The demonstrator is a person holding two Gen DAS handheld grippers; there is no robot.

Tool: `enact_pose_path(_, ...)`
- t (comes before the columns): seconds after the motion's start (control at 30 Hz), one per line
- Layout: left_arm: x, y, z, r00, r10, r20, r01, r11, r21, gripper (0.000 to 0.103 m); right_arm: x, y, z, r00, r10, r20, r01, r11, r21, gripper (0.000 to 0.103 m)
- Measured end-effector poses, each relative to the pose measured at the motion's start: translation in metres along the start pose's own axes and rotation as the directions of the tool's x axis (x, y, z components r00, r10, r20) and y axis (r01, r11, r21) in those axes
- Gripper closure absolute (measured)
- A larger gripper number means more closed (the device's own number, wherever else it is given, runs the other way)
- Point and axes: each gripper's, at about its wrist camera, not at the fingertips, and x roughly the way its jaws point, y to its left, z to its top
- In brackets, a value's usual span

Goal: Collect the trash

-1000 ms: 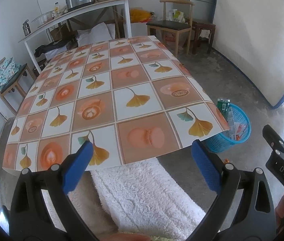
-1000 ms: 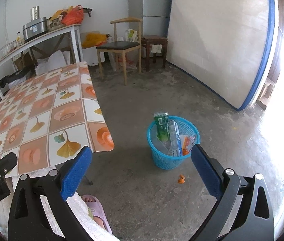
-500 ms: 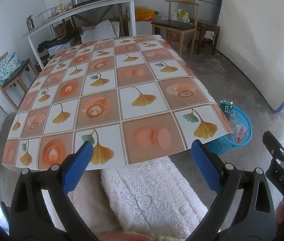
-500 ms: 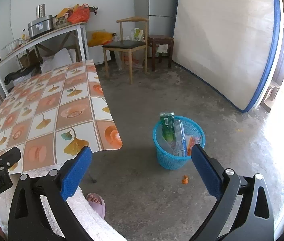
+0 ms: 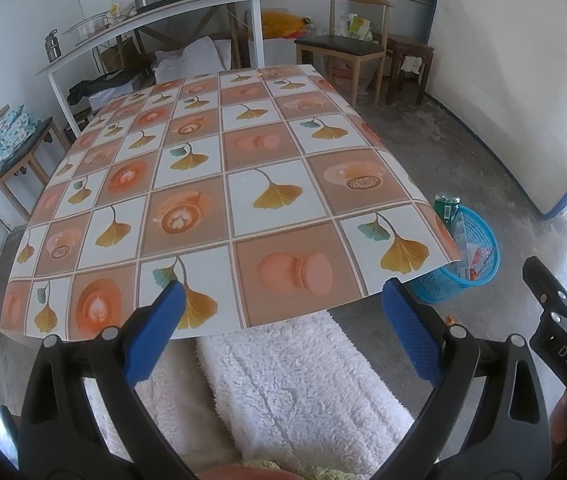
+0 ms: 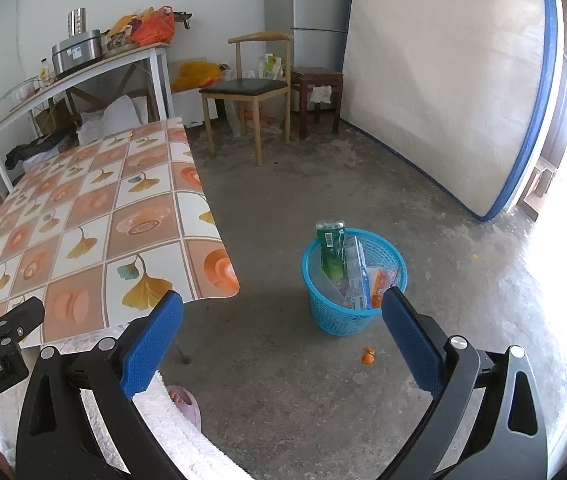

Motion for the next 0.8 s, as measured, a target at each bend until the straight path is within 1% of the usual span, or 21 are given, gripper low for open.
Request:
enact_pose_path(0.13, 0.0022, 0.0000, -0.0016, 1.000, -0.006, -0.010, 0.006, 1.000, -0.003, 0.009, 0.0001, -0.0006, 0.0006, 1.000, -0.001, 0.001, 0.001, 1.000, -0.002, 0.006)
enact_pose_path(0.8, -0.0006, 0.0045, -0.0010, 1.000, -0.015, 0.003, 0.015, 1.000, -0.012, 0.009, -0.0032, 0.0014, 0.0013, 1.000, -0.005, 0.013, 0.005, 1.000, 0.000, 0.006)
